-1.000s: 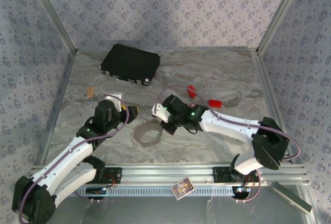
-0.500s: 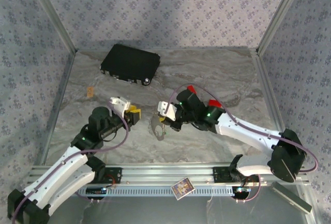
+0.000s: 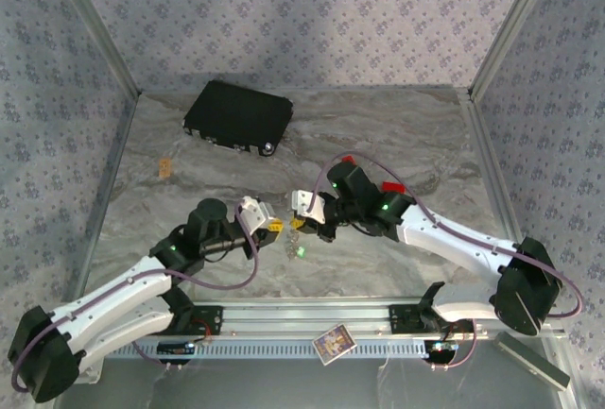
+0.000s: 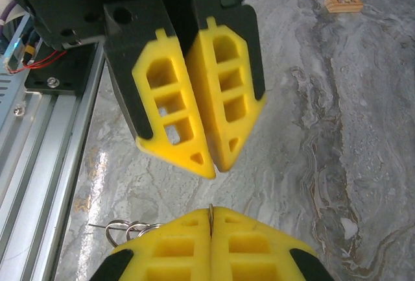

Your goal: Put the keys on the keyring

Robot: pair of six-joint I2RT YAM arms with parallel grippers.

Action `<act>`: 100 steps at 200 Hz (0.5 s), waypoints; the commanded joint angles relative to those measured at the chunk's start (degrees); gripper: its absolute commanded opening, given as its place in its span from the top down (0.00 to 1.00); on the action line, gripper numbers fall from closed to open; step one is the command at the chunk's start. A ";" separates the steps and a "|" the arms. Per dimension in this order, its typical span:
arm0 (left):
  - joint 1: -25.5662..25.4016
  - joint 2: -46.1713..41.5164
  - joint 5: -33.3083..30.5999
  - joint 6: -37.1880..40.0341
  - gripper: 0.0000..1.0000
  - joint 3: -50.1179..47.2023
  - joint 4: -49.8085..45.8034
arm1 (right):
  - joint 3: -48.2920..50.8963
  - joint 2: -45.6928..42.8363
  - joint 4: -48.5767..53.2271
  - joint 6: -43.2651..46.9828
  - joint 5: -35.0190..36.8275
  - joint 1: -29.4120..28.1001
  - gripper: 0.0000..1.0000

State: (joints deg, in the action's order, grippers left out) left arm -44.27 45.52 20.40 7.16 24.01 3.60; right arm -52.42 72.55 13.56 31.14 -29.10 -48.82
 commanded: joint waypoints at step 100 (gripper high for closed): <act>-0.38 1.84 8.60 4.65 0.79 -2.61 9.56 | -0.87 -1.67 -1.86 -0.28 -2.51 -0.99 1.00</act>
State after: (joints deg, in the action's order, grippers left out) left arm -44.27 46.98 26.44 10.66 21.91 10.31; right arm -52.42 71.96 13.43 31.14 -29.85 -49.17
